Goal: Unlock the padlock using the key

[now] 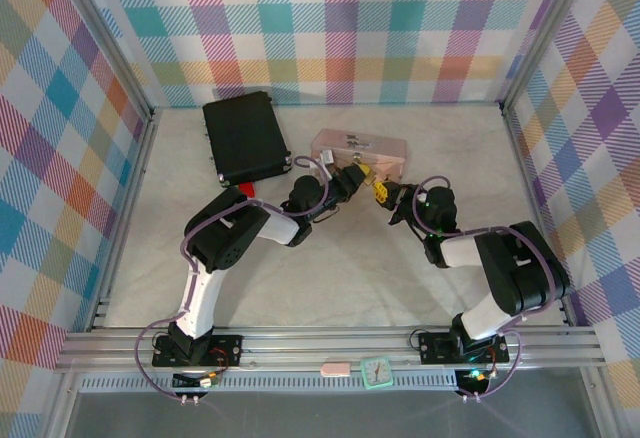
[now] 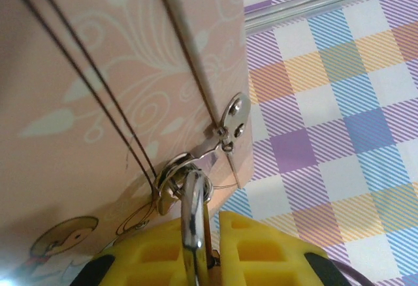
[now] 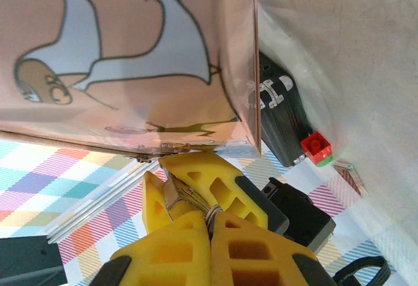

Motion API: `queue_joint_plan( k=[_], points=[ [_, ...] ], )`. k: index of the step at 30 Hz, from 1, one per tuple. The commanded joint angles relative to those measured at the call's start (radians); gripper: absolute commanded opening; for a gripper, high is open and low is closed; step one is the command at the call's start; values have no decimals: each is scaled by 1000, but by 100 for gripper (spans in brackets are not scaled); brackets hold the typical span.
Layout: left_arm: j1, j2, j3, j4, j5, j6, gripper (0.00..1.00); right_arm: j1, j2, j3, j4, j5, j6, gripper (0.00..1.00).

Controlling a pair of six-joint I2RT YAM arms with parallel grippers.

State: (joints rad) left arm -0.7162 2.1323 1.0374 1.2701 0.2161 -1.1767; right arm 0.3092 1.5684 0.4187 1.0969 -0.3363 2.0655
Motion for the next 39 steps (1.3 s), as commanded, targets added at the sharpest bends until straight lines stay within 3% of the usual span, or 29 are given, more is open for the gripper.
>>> queue_joint_plan(
  k=[1,7,11,17,25,31,36,39],
  points=[
    [-66,-3,36,103,141,49,0,19,20,33,183,4,148,0],
    [-66,-6,17,95,53,7,0,19,41,66,67,-55,-61,1],
    [-67,2,6,89,-5,-36,0,18,9,35,36,-16,-157,12],
    [-71,10,-3,87,-75,-82,0,19,-119,47,-167,-14,-300,22],
    [-78,6,-6,87,-88,-123,0,17,-262,48,-359,49,-430,0],
    [-80,18,7,99,-11,-66,0,15,-168,32,-170,17,-265,0],
    [-79,32,18,110,88,50,0,12,-62,41,57,-4,77,0],
    [-82,62,46,114,127,69,0,13,-6,60,230,50,252,0]
  ],
)
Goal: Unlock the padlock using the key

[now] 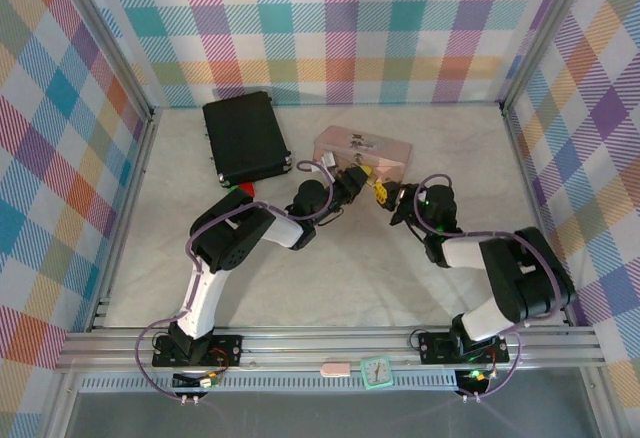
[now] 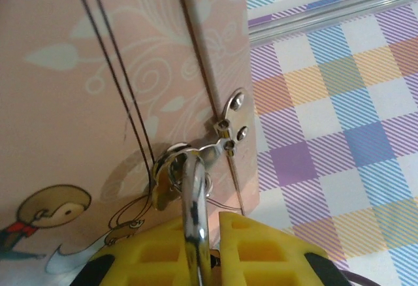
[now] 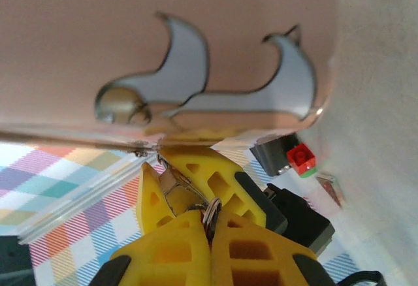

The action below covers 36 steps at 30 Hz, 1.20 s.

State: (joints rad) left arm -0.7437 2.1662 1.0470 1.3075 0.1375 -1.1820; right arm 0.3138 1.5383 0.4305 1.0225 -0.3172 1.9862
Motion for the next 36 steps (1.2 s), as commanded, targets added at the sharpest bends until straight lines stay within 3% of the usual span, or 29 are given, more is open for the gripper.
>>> queue_joint_plan(
  k=[1,10,12,15,17,21,24,28,36],
  points=[
    [-57,33,43,76,212,82,0,7,24,64,323,47,352,0],
    [-60,28,53,72,188,70,0,0,21,95,248,22,286,0],
    [-58,32,59,65,165,33,0,-14,9,91,175,-21,179,3],
    [-54,26,46,57,109,-11,0,-16,-47,91,-8,-72,-31,21],
    [-46,17,29,46,72,-35,0,-16,-127,108,-224,-85,-214,31],
    [-35,-10,8,-16,47,-62,0,-17,-325,152,-677,-6,-535,41],
    [-35,-33,1,-83,40,-61,0,-16,-456,165,-895,82,-705,48],
    [-36,-54,-1,-178,42,-62,0,-17,-539,178,-1054,121,-859,52],
    [-50,-115,-11,-494,47,-15,0,-16,-539,280,-1273,175,-1172,56]
  ],
)
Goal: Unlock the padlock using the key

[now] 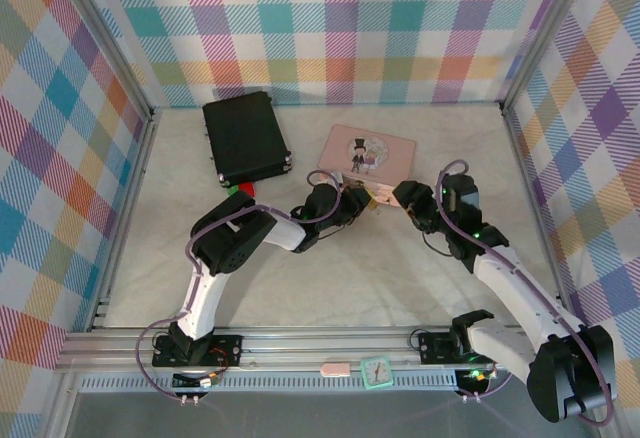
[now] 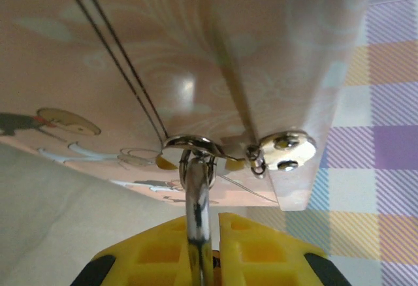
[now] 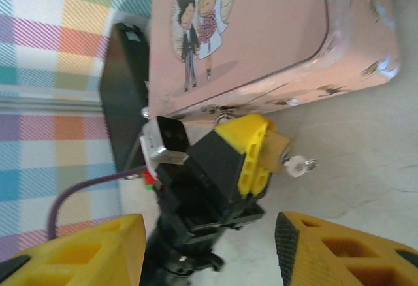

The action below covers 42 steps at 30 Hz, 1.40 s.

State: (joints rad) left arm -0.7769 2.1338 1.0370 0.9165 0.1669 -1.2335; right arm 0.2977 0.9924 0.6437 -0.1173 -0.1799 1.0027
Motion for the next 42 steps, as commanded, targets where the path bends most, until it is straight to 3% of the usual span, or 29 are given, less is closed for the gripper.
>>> queue_joint_plan(
  k=[1,6,10,16,23,31,37,42],
  points=[
    [-18,-90,-5,-147,20,46,0,0,17,83,-153,39,-219,56],
    [-20,-93,-37,-211,36,60,10,0,59,109,-181,3,-299,57],
    [-19,-102,-65,-227,42,65,30,3,65,98,-175,2,-327,57],
    [-12,-171,-119,-276,23,77,46,26,64,99,-189,17,-379,57],
    [51,-341,-223,-391,7,122,53,139,143,168,-264,73,-475,57],
    [183,-507,-224,-630,20,256,60,302,435,378,-430,223,-578,61],
    [286,-531,-233,-645,66,265,60,387,636,528,-532,374,-625,61],
    [311,-553,-233,-651,59,281,60,420,756,575,-517,471,-654,57]
  ],
)
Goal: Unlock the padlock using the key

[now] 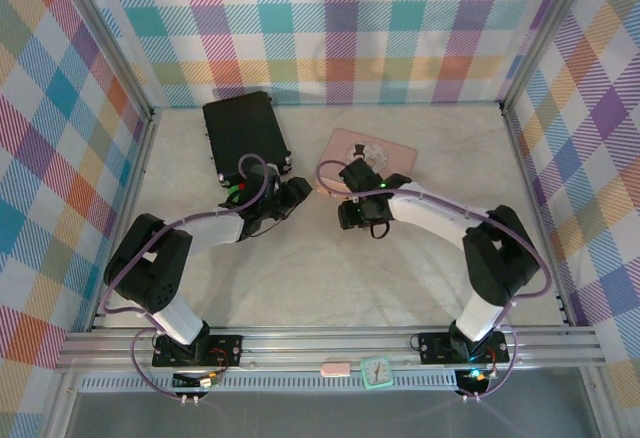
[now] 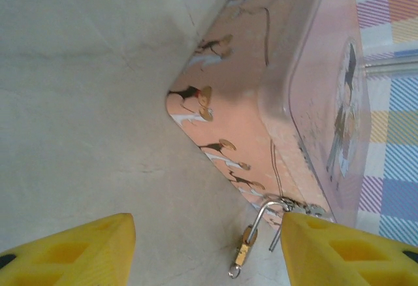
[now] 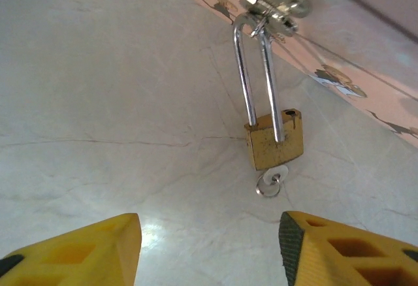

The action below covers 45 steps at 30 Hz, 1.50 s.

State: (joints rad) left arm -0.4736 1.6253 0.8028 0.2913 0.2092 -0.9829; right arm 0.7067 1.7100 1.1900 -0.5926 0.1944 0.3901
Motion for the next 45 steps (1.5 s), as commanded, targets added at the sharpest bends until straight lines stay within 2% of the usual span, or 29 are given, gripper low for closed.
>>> queue_joint_plan(
  k=[1,9,18,23,28,36,40,45],
  points=[
    [9,-45,3,-27,19,34,60,13,57,32,-32,114,-47,56],
    [13,-27,-9,3,28,16,59,33,153,56,-1,203,-83,51],
    [14,-7,-4,26,41,7,59,42,220,45,75,249,-85,45],
    [13,-8,-10,32,41,4,58,42,216,19,111,280,-78,36],
    [15,-12,-17,41,43,3,58,42,190,-16,144,284,-110,21],
    [15,-14,-24,65,53,1,57,37,108,-56,202,152,-260,1],
    [15,-8,-21,90,68,16,56,-6,74,-49,182,36,-358,0],
    [10,34,-45,222,122,2,45,-57,41,-43,191,-160,-480,0]
  ],
)
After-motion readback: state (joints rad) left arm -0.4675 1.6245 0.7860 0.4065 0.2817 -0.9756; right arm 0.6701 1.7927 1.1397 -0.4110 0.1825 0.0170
